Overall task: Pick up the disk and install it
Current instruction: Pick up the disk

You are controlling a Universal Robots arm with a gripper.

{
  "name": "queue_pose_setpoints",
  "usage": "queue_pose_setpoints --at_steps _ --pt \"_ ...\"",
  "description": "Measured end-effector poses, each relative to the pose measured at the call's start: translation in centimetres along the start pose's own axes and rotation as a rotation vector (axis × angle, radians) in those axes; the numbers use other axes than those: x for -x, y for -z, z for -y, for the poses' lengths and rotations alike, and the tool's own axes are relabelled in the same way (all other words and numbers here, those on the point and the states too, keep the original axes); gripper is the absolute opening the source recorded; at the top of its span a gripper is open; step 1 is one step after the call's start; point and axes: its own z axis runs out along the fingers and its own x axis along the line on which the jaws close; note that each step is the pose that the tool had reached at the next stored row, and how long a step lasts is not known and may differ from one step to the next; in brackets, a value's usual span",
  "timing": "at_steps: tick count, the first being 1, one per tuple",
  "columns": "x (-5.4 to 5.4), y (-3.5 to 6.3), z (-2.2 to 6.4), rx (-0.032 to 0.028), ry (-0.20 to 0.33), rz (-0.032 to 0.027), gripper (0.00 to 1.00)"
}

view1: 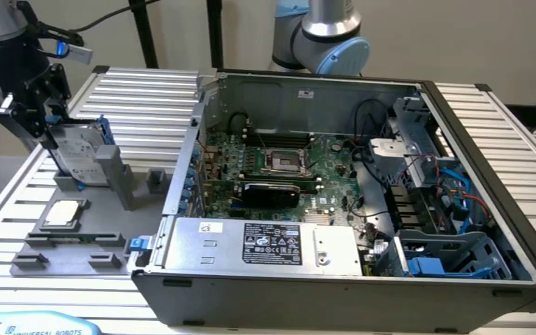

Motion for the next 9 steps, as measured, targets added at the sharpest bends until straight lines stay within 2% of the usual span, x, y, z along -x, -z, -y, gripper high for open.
queue_pose_setpoints --at_steps 9 --pt "0.01 -0.17 0.26 0.0014 0.0 0.0 0.6"
